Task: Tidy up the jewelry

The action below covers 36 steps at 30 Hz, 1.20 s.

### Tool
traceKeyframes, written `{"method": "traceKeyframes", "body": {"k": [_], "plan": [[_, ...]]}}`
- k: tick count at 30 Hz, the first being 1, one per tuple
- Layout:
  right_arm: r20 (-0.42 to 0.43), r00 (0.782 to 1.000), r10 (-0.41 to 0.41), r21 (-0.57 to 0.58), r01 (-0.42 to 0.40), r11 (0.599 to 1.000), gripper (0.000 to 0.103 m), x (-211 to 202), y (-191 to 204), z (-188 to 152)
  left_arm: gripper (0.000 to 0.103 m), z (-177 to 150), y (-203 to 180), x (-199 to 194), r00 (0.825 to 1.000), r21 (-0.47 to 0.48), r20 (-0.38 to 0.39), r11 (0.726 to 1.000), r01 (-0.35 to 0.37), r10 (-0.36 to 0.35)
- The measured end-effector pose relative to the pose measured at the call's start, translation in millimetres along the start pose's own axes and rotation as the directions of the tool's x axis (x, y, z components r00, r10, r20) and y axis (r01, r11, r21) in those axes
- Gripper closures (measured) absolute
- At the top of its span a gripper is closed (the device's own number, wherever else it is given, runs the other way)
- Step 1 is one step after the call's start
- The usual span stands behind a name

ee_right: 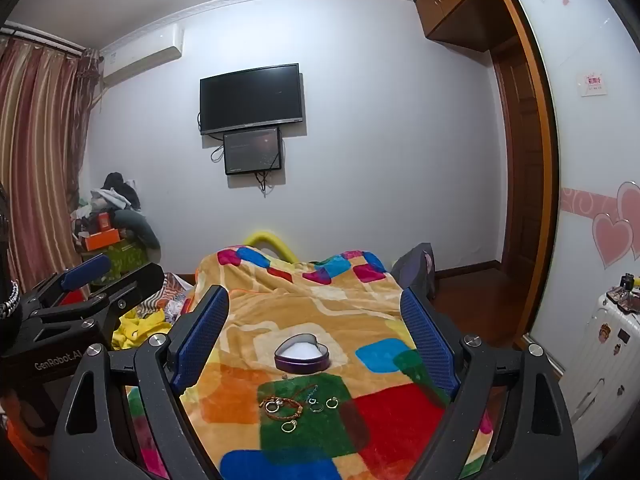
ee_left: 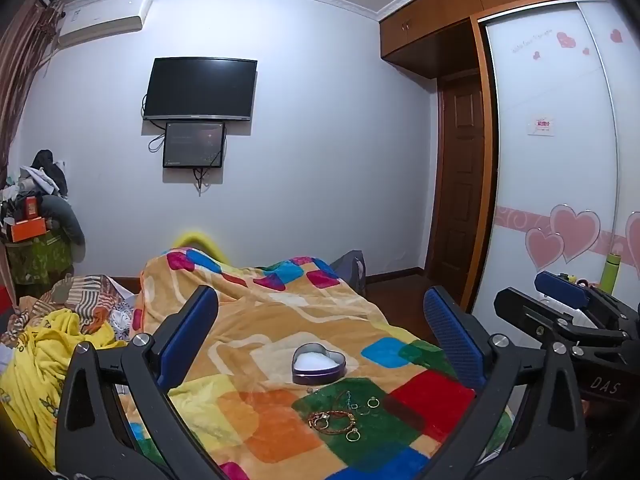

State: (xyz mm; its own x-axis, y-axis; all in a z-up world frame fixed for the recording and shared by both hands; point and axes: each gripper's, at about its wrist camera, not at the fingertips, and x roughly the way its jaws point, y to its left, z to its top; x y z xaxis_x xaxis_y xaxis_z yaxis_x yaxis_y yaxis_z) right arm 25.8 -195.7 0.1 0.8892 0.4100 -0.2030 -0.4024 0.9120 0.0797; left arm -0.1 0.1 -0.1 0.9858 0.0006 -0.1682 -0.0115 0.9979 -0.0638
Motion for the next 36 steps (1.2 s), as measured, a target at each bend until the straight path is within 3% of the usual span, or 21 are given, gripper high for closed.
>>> {"method": "traceKeyframes", "body": {"k": [36], "plan": [[-0.034, 0.999, 0.007, 0.006, -0.007, 1.0, 0.017, 3.3, 1.0, -0.7, 0.0, -7.4, 8.4, 6.7, 1.0, -0.023, -0.027, 1.0, -0.008, 0.007]]}}
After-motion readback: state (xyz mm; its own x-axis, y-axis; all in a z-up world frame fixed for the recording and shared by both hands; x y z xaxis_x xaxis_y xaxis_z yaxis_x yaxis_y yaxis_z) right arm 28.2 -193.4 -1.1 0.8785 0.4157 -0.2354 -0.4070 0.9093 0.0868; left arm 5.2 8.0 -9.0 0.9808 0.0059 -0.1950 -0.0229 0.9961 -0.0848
